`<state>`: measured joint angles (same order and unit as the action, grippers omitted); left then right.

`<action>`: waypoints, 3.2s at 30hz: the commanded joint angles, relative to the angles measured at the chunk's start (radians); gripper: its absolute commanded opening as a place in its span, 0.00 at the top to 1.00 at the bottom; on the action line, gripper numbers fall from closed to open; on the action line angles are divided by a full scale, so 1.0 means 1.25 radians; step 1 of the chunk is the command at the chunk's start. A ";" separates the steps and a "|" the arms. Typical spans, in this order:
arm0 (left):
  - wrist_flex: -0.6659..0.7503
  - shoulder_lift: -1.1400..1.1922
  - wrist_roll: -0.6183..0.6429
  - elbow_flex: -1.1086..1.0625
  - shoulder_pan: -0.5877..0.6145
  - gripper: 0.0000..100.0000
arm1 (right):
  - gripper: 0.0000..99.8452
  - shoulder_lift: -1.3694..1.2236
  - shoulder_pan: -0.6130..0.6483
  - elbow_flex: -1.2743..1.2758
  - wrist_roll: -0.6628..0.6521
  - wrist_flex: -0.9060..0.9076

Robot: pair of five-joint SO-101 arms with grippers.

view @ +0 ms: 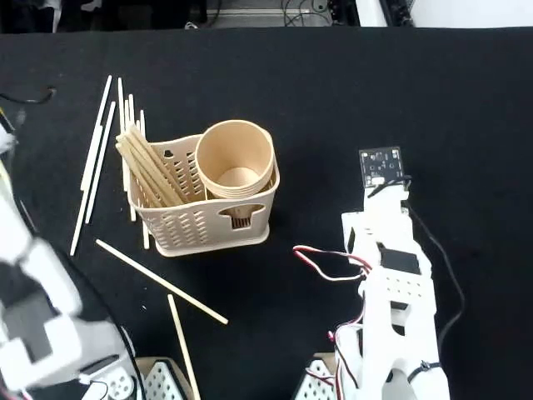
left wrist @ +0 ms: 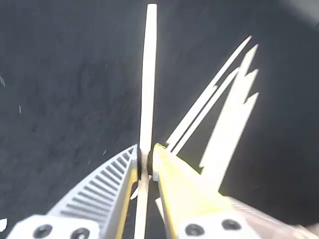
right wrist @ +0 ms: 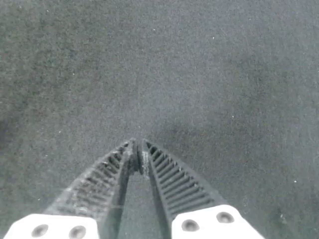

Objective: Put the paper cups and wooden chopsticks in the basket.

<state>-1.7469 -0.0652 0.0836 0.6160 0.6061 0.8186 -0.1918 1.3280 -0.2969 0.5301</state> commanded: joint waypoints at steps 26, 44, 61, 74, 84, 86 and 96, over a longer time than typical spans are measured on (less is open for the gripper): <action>0.962 -1.268 0.080 -1.357 -0.512 0.97 | 0.99 0.153 0.010 0.066 0.004 -0.009; 0.810 -1.311 0.164 -1.418 -0.501 0.78 | 0.99 0.814 0.065 0.287 -0.041 0.227; 0.800 -0.773 0.133 -1.218 -0.036 0.79 | 0.99 0.814 0.065 0.287 -0.042 0.227; 0.686 0.095 -0.195 -0.629 -0.129 0.79 | 0.99 0.814 0.061 0.287 -0.042 0.228; 0.404 0.692 -0.243 -0.033 -0.128 0.79 | 0.99 0.814 0.061 0.287 -0.042 0.228; 0.335 0.786 -0.244 0.087 -0.127 0.79 | 0.99 0.814 0.061 0.287 -0.042 0.228; -0.009 1.077 -0.324 0.625 -0.127 0.97 | 0.99 0.814 0.061 0.287 -0.043 0.228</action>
<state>-1.6272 1.1776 -0.3046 1.1715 0.4235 1.8021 -0.1227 1.6901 -0.3414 0.8278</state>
